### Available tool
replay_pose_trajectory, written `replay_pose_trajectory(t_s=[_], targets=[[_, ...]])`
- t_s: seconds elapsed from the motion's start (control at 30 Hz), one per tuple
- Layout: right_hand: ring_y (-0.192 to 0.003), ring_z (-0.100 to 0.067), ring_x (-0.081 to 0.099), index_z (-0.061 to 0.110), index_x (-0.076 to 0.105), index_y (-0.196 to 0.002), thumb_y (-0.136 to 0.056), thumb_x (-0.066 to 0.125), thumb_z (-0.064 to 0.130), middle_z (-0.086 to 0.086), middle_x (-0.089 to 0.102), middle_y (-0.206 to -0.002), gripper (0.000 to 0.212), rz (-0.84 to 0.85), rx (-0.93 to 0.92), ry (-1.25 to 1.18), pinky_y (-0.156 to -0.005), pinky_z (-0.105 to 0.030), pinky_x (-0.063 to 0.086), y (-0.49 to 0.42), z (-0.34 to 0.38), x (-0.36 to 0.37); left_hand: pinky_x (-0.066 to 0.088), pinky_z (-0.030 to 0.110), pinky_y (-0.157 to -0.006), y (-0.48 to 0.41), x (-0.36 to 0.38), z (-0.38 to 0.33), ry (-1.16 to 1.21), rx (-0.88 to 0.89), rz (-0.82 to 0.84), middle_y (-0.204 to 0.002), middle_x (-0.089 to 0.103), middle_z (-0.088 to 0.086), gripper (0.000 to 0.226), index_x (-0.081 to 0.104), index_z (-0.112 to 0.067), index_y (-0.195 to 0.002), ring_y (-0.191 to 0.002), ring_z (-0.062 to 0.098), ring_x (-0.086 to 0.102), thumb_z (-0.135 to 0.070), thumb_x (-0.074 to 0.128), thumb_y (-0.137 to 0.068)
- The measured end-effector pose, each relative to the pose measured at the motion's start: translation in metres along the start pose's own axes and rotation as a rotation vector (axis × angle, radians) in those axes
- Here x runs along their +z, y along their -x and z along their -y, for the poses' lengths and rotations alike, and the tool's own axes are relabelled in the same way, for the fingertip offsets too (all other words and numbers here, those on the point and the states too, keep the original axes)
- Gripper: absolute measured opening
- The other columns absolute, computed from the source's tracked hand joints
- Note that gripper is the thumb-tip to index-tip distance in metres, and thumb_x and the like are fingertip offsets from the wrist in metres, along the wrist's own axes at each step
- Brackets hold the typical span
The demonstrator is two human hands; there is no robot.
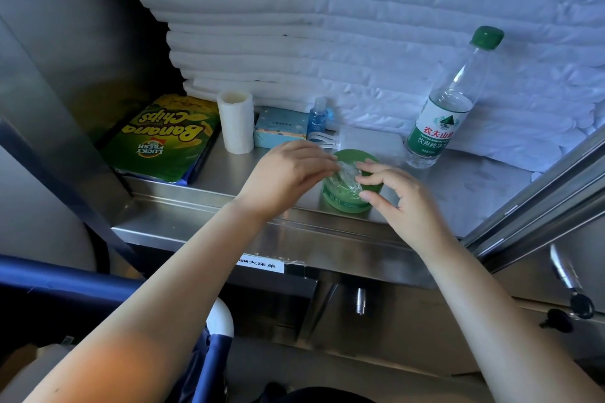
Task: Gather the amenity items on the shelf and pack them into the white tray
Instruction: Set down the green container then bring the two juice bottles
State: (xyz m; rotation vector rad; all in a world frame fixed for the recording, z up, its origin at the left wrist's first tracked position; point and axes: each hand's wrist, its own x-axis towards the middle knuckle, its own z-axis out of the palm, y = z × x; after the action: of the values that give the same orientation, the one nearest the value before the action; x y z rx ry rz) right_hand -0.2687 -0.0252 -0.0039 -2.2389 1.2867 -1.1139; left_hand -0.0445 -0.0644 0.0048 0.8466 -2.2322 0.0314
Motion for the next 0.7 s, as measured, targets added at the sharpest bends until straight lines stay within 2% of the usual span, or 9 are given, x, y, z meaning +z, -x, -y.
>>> replay_pose_trajectory(t_s=[0.13, 0.33, 0.4, 0.53, 0.63, 0.7], targets=[[-0.126, -0.001, 0.047, 0.012, 0.067, -0.101, -0.086, 0.064, 0.016, 0.009, 0.059, -0.126, 0.016, 0.032, 0.008, -0.034, -0.105, -0.018, 0.033, 0.0, -0.003, -0.002, 0.044, 0.033, -0.094, -0.007, 0.009, -0.006, 0.196, -0.171, 0.039, -0.109, 0.069, 0.001, 0.016, 0.074, -0.013, -0.1, -0.106, 0.02, 0.059, -0.016, 0.063, -0.089], [-0.135, -0.009, 0.038, 0.007, 0.059, -0.11, -0.095, 0.048, 0.012, -0.001, 0.051, -0.137, 0.019, 0.068, -0.039, 0.099, -0.106, -0.017, 0.032, 0.008, -0.001, 0.001, 0.036, 0.017, -0.096, -0.004, 0.02, -0.016, 0.312, -0.308, -0.004, -0.113, 0.067, 0.0, 0.019, 0.073, -0.013, -0.102, -0.109, 0.017, 0.056, -0.016, 0.056, -0.093], [-0.136, -0.011, 0.037, 0.005, 0.057, -0.112, -0.095, 0.047, 0.018, -0.004, 0.048, -0.139, 0.023, 0.056, -0.06, 0.138, -0.109, -0.021, 0.031, 0.01, -0.001, 0.003, 0.034, 0.018, -0.098, -0.002, 0.018, -0.017, 0.299, -0.283, 0.039, -0.117, 0.065, -0.001, 0.024, 0.071, -0.014, -0.108, -0.11, 0.016, 0.053, -0.017, 0.05, -0.096], [-0.13, -0.018, 0.045, -0.002, 0.058, -0.102, -0.086, 0.062, 0.022, -0.01, 0.052, -0.133, 0.029, -0.014, -0.118, 0.176, -0.105, -0.029, 0.038, 0.01, 0.003, 0.009, 0.035, 0.027, -0.1, 0.005, 0.009, -0.016, 0.237, -0.186, 0.116, -0.121, 0.061, -0.001, 0.025, 0.066, -0.015, -0.115, -0.108, 0.019, 0.05, -0.018, 0.054, -0.094], [-0.129, -0.012, 0.046, 0.0, 0.058, -0.098, -0.086, 0.063, 0.018, -0.004, 0.054, -0.131, 0.022, -0.007, -0.097, 0.08, -0.096, -0.04, 0.047, 0.007, 0.005, 0.012, 0.036, 0.025, -0.097, 0.012, 0.003, -0.017, 0.175, -0.168, 0.092, -0.116, 0.063, -0.002, 0.026, 0.066, -0.017, -0.115, -0.104, 0.017, 0.049, -0.022, 0.058, -0.091], [-0.13, -0.007, 0.044, 0.004, 0.058, -0.098, -0.087, 0.061, 0.02, 0.0, 0.055, -0.131, 0.019, 0.021, -0.095, 0.006, -0.095, -0.04, 0.049, 0.005, 0.006, 0.014, 0.037, 0.026, -0.095, 0.02, -0.003, -0.014, 0.129, -0.153, 0.091, -0.116, 0.062, -0.004, 0.03, 0.065, -0.019, -0.117, -0.102, 0.017, 0.049, -0.029, 0.06, -0.089]])
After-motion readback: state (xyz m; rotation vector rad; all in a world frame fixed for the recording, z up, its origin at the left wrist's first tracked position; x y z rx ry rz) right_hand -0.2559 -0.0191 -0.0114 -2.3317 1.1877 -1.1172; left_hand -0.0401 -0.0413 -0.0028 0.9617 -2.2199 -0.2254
